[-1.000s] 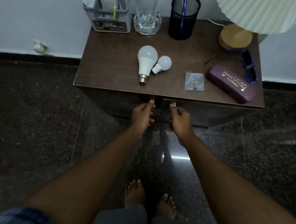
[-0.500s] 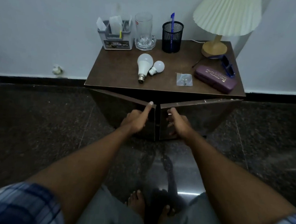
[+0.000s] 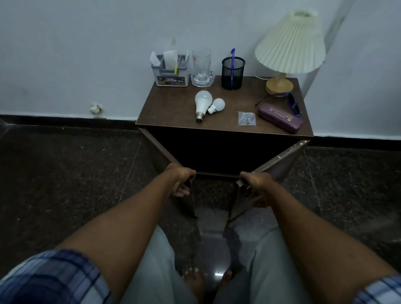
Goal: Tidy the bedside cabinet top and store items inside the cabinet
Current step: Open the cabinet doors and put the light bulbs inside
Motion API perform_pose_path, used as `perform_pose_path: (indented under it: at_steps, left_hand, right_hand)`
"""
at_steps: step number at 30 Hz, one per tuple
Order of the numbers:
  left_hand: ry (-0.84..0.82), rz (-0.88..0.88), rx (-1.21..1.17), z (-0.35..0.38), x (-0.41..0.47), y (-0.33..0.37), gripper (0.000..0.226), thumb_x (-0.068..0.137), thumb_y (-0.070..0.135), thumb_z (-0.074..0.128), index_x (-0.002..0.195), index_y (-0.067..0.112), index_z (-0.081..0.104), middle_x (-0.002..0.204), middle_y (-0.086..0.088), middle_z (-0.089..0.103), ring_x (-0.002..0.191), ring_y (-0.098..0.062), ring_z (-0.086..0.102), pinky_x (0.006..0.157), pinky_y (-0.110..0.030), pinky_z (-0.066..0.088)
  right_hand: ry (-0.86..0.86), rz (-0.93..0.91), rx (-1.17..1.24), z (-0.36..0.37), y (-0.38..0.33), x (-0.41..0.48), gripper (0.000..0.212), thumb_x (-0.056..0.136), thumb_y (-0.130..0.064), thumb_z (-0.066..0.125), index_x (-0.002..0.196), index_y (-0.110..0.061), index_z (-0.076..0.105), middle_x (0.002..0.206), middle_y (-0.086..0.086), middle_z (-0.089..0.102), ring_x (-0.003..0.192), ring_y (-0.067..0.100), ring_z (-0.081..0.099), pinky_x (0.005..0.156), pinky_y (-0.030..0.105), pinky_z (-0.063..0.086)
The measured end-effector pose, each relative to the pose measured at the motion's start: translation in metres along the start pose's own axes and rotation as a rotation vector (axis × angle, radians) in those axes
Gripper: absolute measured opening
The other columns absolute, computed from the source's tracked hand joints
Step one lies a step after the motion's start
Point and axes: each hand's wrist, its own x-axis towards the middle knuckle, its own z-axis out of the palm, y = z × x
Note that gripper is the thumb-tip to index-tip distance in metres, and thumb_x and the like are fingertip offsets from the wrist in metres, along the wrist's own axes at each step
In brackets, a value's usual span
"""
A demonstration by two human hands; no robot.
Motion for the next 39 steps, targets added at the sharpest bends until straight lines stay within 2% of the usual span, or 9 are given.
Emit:
perform_pose_path:
  at_steps: [2,5,7,10,13,16,20,25,39]
  left_hand:
    - [-0.024,-0.061,0.058,-0.011,-0.003,-0.008,0.033,0.094,0.026,0.058,0.118,0.003,0.059,0.089,-0.016,0.072,0.058,-0.021,0.069,0.05,-0.026,0.053]
    - [-0.107,-0.143,0.175,-0.03,-0.01,-0.022,0.026,0.1,0.024,0.047,0.115,0.006,0.059,0.109,-0.013,0.071,0.065,-0.016,0.066,0.051,-0.024,0.05]
    - [-0.133,-0.175,0.23,-0.045,-0.022,-0.031,0.026,0.104,0.018,0.038,0.099,0.005,0.06,0.095,-0.011,0.067,0.066,-0.015,0.06,0.055,-0.026,0.048]
    - [-0.093,-0.195,0.267,-0.063,-0.03,-0.049,0.032,0.106,0.011,0.034,0.087,0.001,0.058,0.086,-0.014,0.06,0.068,-0.021,0.055,0.061,-0.03,0.045]
    - [0.01,-0.209,0.272,-0.08,-0.032,-0.07,0.021,0.102,0.006,0.049,0.114,-0.008,0.058,0.107,-0.027,0.064,0.075,-0.033,0.061,0.063,-0.041,0.054]
    - [0.15,-0.206,0.28,-0.1,-0.022,-0.091,0.046,0.089,0.002,0.069,0.131,-0.007,0.055,0.116,-0.029,0.065,0.087,-0.043,0.069,0.052,-0.047,0.059]
    - [0.39,-0.108,0.459,-0.113,-0.034,-0.1,0.061,0.088,0.018,0.07,0.14,-0.006,0.049,0.135,-0.023,0.058,0.123,-0.038,0.06,0.1,-0.042,0.054]
    - [0.48,-0.118,0.462,-0.116,-0.046,-0.107,0.053,0.083,0.018,0.077,0.127,-0.007,0.061,0.126,-0.026,0.063,0.118,-0.039,0.063,0.094,-0.042,0.057]
    - [0.651,0.072,0.413,-0.106,-0.083,-0.064,0.044,0.08,0.024,0.07,0.117,0.002,0.063,0.122,-0.023,0.065,0.112,-0.041,0.064,0.09,-0.044,0.055]
  right_hand:
    - [0.04,0.015,-0.087,-0.007,0.002,-0.005,0.036,0.078,-0.038,0.075,0.09,-0.005,0.068,0.084,0.016,0.07,0.077,0.035,0.072,0.072,0.054,0.06]
    - [0.015,0.063,-0.229,-0.021,0.006,-0.019,0.025,0.088,-0.022,0.067,0.071,-0.005,0.063,0.076,0.015,0.066,0.072,0.032,0.068,0.067,0.043,0.061]
    - [-0.041,0.133,-0.345,-0.032,0.012,-0.024,0.026,0.092,-0.014,0.06,0.068,-0.006,0.058,0.073,0.014,0.063,0.068,0.029,0.065,0.054,0.033,0.054]
    - [-0.052,0.179,-0.409,-0.05,0.026,-0.02,0.022,0.095,-0.01,0.06,0.075,-0.002,0.057,0.084,0.017,0.061,0.074,0.029,0.063,0.061,0.039,0.054]
    - [-0.035,0.173,-0.459,-0.068,0.036,-0.018,0.014,0.096,-0.007,0.063,0.086,0.003,0.06,0.088,0.019,0.063,0.081,0.033,0.065,0.077,0.046,0.059]
    - [0.021,0.168,-0.58,-0.086,0.049,-0.01,0.025,0.087,-0.007,0.075,0.105,0.007,0.067,0.092,0.019,0.072,0.09,0.033,0.074,0.079,0.044,0.062]
    - [0.185,0.125,-0.68,-0.104,0.058,-0.016,0.047,0.074,-0.008,0.082,0.118,-0.001,0.064,0.098,0.015,0.071,0.073,0.027,0.072,0.045,0.03,0.054]
    - [0.283,0.092,-0.664,-0.114,0.062,-0.029,0.063,0.071,-0.009,0.082,0.13,0.0,0.059,0.127,0.022,0.063,0.11,0.037,0.067,0.088,0.047,0.059]
    - [0.57,-0.192,-0.659,-0.106,0.028,-0.063,0.046,0.084,-0.037,0.067,0.12,-0.01,0.059,0.121,0.016,0.066,0.111,0.036,0.065,0.089,0.041,0.052]
